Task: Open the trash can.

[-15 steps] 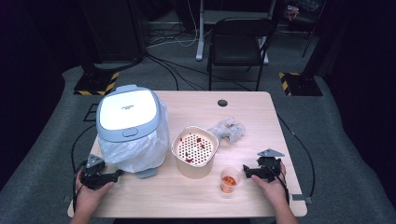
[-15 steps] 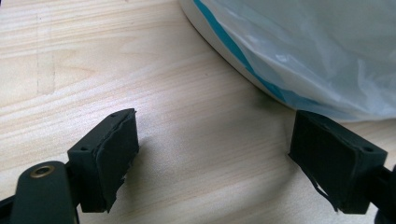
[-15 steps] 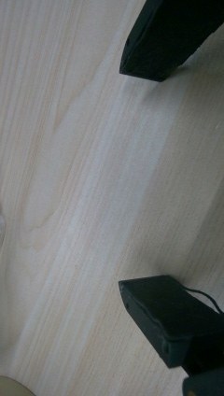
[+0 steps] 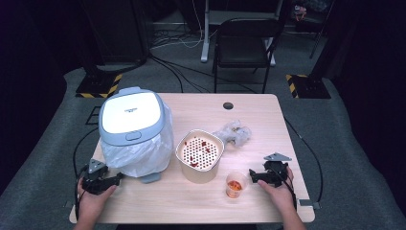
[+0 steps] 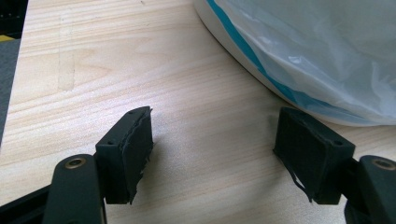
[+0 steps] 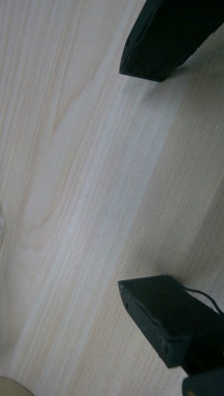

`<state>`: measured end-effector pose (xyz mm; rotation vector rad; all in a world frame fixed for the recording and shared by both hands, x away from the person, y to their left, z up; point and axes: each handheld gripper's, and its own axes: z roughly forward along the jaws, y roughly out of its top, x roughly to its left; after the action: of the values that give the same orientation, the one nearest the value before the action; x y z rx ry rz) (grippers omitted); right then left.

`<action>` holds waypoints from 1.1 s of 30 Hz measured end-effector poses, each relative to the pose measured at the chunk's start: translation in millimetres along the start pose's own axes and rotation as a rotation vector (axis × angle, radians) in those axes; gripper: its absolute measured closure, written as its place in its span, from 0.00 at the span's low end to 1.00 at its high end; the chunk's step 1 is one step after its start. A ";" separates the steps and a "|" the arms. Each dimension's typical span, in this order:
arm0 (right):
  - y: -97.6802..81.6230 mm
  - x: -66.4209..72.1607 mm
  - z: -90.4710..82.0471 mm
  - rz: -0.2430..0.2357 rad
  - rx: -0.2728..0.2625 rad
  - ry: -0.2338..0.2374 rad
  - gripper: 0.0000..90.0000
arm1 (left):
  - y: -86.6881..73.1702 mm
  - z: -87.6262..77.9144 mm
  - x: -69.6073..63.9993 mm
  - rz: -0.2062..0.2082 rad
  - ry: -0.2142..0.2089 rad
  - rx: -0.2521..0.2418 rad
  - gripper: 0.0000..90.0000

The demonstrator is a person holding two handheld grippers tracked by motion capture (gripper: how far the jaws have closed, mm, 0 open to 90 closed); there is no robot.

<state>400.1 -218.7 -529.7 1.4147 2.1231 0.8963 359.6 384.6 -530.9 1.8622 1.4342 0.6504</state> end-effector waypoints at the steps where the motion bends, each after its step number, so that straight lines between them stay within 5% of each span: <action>1: 0.0 0.1 0.0 0.002 0.000 0.000 0.00 | -0.3 -0.4 -0.1 -0.011 0.002 -0.001 0.32; 7: 0.0 0.2 -0.1 0.003 0.001 0.001 0.00 | -0.6 -2.0 0.0 -0.014 0.017 -0.007 0.40; 12: 0.0 0.2 -0.1 0.003 0.001 0.001 0.00 | 0.3 -8.2 2.0 -0.112 -0.004 0.012 0.41; 20: 0.0 0.2 -0.1 0.003 0.001 0.000 0.00 | 12.8 -30.3 -0.4 -0.084 -0.026 0.067 0.54; 27: 0.0 0.2 0.0 0.003 0.000 -0.001 0.00 | 16.0 -46.2 -18.6 -0.103 -0.059 0.036 0.60; 33: 0.0 0.4 0.0 0.006 -0.001 -0.002 0.00 | 13.7 -54.1 -22.4 -0.045 -0.101 0.061 0.69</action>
<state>399.9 -218.4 -529.7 1.4216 2.1181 0.8969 322.2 372.6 -485.4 1.8767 1.4399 0.4891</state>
